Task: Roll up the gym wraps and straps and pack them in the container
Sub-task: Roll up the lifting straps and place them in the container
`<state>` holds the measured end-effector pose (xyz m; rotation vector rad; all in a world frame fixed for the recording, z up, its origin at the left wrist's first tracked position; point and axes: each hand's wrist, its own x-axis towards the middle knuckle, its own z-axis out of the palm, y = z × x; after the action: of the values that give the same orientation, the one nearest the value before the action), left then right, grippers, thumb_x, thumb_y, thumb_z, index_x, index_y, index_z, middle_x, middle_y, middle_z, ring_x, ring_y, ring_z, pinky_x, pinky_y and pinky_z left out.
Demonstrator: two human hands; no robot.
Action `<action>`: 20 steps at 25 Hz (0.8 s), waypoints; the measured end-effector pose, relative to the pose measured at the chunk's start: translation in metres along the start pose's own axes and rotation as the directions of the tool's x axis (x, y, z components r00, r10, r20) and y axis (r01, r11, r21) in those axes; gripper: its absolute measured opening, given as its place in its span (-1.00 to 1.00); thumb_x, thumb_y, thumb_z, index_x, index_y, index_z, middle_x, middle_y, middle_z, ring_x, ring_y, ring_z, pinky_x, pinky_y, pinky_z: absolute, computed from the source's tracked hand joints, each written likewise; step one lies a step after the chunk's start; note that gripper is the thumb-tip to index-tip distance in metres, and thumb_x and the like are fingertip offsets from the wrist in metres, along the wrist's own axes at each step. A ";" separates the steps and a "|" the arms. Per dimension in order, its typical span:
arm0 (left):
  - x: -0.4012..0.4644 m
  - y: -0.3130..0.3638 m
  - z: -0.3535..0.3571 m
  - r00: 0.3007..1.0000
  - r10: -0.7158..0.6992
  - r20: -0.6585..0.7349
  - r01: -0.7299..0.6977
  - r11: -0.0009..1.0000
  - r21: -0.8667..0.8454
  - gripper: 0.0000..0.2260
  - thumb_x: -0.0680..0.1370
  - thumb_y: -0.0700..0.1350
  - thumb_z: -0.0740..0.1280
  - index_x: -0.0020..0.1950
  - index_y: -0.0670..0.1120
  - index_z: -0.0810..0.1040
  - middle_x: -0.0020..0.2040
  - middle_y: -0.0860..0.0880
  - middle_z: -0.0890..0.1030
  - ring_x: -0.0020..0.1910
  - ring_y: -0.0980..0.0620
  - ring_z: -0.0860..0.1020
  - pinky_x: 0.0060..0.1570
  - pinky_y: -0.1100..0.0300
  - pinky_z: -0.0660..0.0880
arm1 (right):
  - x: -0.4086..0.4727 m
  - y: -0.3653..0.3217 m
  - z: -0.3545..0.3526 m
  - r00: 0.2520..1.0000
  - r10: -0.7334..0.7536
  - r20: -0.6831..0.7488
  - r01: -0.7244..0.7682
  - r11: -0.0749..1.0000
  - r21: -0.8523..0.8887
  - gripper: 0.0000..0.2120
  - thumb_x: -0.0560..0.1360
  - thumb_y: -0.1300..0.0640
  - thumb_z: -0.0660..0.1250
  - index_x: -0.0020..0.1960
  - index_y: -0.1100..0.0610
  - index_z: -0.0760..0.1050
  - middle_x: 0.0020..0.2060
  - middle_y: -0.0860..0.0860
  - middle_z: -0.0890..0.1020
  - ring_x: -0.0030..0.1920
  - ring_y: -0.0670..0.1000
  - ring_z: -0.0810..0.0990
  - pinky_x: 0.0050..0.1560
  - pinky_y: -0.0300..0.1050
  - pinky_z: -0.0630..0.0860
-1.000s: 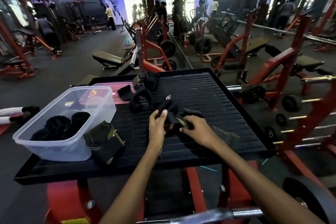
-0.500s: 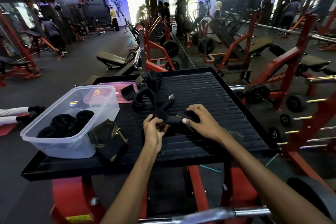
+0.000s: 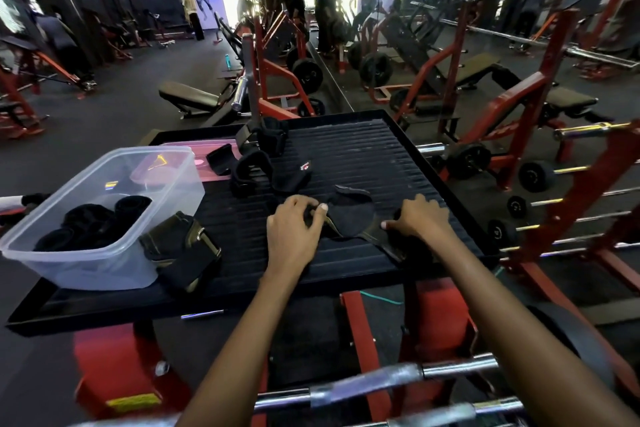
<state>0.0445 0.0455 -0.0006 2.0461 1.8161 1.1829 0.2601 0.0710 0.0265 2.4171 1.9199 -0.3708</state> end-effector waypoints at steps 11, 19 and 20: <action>0.001 0.002 0.005 0.971 -0.156 0.179 0.178 0.977 -0.115 -0.69 0.45 0.18 0.35 0.06 0.02 0.44 -0.01 0.09 0.58 -0.01 0.04 0.53 0.05 0.08 0.46 | 0.007 0.008 -0.025 0.867 -0.488 0.100 0.367 0.761 0.535 -0.89 0.48 0.29 0.35 -0.01 0.15 0.55 -0.13 -0.07 0.58 -0.01 -0.05 0.49 -0.13 -0.38 0.39; 0.002 0.001 0.005 0.968 -0.128 0.213 0.185 0.944 -0.272 -0.71 0.43 -0.13 0.41 0.11 -0.01 0.45 0.05 0.03 0.55 0.02 0.10 0.50 0.00 0.32 0.35 | 0.021 -0.033 -0.027 0.891 -0.338 0.304 -0.249 0.197 0.948 -0.67 0.58 0.32 0.13 0.32 0.31 0.42 -0.08 0.09 0.58 -0.16 -0.03 0.60 -0.35 -0.29 0.56; 0.002 0.001 0.005 0.966 -0.134 0.222 0.194 0.942 -0.274 -0.70 0.43 -0.13 0.41 0.12 -0.01 0.45 0.06 0.03 0.54 0.02 0.10 0.50 -0.01 0.32 0.35 | 0.024 -0.032 -0.023 0.879 -0.329 0.345 -0.366 -0.002 0.930 -0.70 0.59 0.36 0.07 0.27 0.39 0.41 0.00 0.18 0.58 -0.08 0.03 0.65 -0.31 -0.26 0.61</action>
<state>0.0483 0.0492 -0.0028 1.7424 1.5751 1.0810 0.2382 0.1055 0.0476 2.1570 1.3199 -3.0142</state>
